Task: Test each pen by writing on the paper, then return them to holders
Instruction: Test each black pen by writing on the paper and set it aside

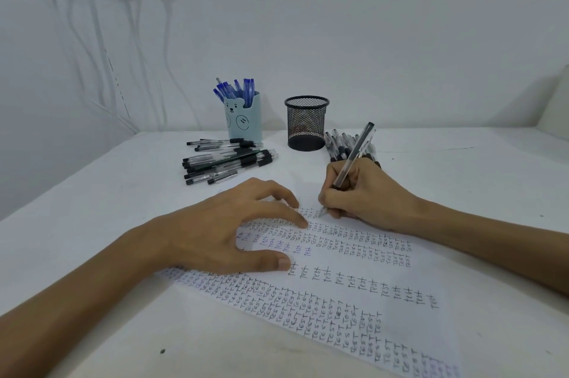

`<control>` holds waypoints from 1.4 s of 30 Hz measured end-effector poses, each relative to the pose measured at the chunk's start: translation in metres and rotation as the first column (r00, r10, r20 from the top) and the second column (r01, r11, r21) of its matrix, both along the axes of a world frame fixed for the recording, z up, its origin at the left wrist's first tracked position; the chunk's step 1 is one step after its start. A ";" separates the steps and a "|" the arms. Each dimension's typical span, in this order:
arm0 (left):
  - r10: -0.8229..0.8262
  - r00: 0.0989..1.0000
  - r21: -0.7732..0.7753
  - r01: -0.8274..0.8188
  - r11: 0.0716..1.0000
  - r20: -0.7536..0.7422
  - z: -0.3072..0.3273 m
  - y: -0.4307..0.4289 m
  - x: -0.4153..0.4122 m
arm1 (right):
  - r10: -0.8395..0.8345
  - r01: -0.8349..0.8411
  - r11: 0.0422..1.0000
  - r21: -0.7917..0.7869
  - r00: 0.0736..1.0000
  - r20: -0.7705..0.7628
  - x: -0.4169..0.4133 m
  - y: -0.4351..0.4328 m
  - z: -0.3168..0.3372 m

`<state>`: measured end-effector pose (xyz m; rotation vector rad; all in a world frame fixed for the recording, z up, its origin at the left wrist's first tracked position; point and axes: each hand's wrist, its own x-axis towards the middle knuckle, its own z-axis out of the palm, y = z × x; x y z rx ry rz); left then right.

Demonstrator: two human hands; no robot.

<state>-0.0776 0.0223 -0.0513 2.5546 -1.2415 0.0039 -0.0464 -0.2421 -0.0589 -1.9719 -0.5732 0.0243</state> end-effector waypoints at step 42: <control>0.011 1.000 0.003 -0.011 1.000 -0.022 0.001 0.000 0.000 | -0.007 0.008 1.000 -0.030 1.000 0.031 -0.001 0.001 0.002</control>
